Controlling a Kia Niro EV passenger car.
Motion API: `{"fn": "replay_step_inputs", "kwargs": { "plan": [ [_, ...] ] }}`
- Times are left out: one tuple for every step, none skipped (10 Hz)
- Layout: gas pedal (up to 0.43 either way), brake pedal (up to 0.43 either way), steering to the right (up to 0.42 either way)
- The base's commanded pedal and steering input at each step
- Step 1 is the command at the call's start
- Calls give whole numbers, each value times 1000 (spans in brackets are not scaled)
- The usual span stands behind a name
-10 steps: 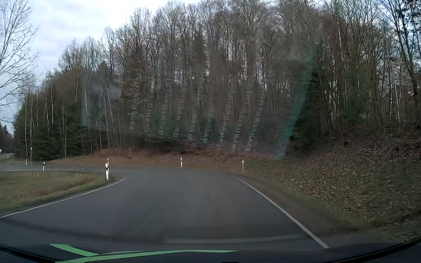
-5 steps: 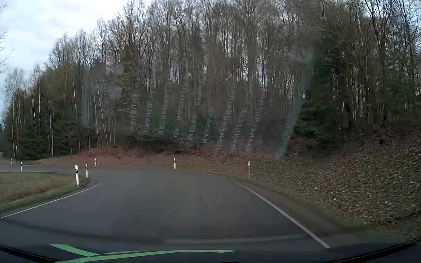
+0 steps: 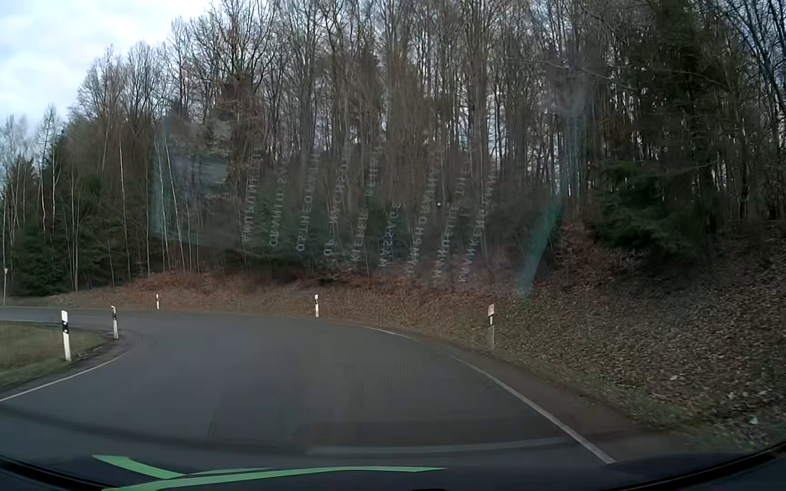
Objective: Follow the waypoints while adhering to traffic rules and regulations
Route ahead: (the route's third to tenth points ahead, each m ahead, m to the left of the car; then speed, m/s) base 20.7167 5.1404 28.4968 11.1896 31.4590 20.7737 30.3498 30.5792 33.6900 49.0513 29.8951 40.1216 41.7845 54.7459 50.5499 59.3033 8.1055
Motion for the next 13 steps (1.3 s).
{"fn": "replay_step_inputs", "kwargs": {
  "plan": [
    [0,30,-8],
    [0,30,-15],
    [0,12,-19],
    [0,0,-25],
    [0,0,-34],
    [0,0,-43],
    [0,0,-53],
    [0,0,-65],
    [0,0,-74],
    [0,0,-82],
    [0,0,-88],
    [0,0,-96],
    [0,0,-103]
  ]
}}
